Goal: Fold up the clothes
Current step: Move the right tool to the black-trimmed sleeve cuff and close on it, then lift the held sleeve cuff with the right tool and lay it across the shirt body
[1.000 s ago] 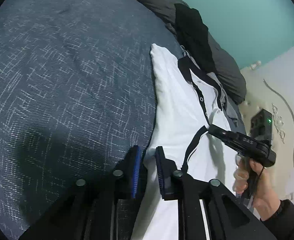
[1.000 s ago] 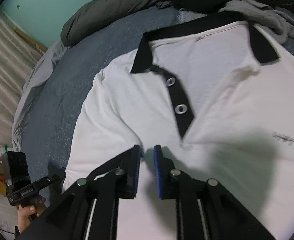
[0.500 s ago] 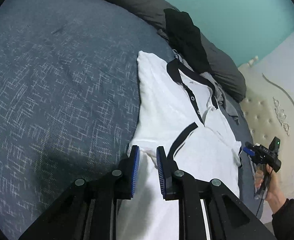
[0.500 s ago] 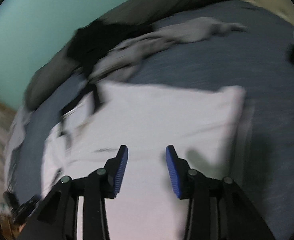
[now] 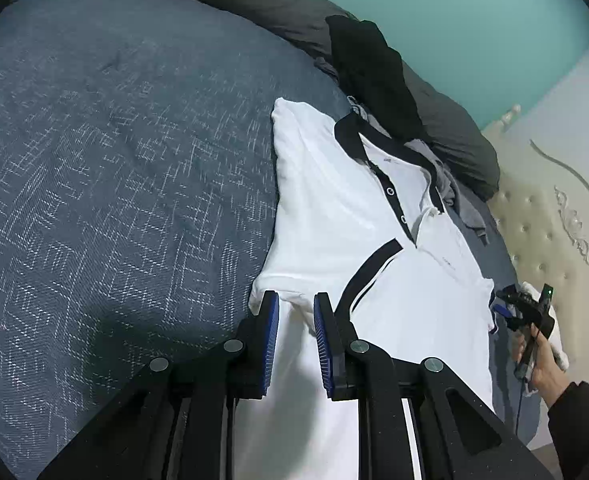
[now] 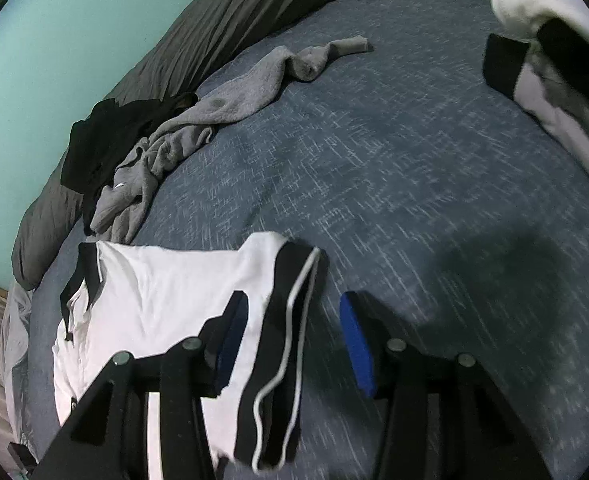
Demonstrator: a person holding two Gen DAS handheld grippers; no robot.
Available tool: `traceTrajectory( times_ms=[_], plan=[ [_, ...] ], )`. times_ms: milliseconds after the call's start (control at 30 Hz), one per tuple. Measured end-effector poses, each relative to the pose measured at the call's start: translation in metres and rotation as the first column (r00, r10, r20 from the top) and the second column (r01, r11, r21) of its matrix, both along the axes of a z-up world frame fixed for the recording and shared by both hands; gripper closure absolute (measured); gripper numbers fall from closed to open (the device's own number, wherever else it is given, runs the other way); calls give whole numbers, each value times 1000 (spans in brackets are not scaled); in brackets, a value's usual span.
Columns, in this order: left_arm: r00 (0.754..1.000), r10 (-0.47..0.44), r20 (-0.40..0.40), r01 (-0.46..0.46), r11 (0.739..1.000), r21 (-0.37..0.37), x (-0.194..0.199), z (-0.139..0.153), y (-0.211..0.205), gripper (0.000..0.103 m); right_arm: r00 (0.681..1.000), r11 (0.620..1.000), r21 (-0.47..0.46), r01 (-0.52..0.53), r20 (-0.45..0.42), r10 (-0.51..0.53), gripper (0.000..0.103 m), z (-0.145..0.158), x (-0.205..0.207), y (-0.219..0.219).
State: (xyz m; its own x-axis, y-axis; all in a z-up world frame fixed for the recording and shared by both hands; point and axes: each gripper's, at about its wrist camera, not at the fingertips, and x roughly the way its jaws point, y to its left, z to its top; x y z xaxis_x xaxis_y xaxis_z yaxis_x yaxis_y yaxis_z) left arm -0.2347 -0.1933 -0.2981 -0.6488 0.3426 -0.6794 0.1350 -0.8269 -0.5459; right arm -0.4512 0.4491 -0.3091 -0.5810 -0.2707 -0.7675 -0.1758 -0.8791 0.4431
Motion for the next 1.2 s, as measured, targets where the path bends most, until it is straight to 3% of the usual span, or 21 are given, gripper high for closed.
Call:
traceTrajectory(
  times_ms=[200, 433, 600, 733, 867, 1033, 1200],
  plan=[
    [1000, 14, 12, -14, 1000, 0, -1, -5, -5, 83, 1000, 998, 52, -20, -21, 21, 55, -7, -8, -12],
    [1000, 14, 17, -14, 1000, 5, 0, -8, -7, 83, 996, 989, 138, -61, -63, 70, 95, 1, -5, -27],
    [1000, 10, 10, -10, 1000, 8, 0, -6, -6, 83, 987, 965, 246, -89, -111, 119, 98, 26, 1, -39],
    [1000, 6, 7, -6, 1000, 15, 0, -4, -5, 83, 969, 922, 358, -149, -135, 209, 99, 51, 11, -73],
    [1000, 3, -5, -3, 1000, 17, 0, 0, -5, 83, 948, 895, 390, -218, -133, 289, 99, 67, 16, -114],
    [1000, 0, -13, 0, 1000, 26, 0, 4, -4, 83, 923, 831, 470, -298, -79, 376, 99, 68, 23, -179],
    [1000, -3, -13, 4, 999, 38, 0, 4, -5, 83, 906, 774, 523, -357, -9, 424, 99, 51, 30, -239]
  ],
)
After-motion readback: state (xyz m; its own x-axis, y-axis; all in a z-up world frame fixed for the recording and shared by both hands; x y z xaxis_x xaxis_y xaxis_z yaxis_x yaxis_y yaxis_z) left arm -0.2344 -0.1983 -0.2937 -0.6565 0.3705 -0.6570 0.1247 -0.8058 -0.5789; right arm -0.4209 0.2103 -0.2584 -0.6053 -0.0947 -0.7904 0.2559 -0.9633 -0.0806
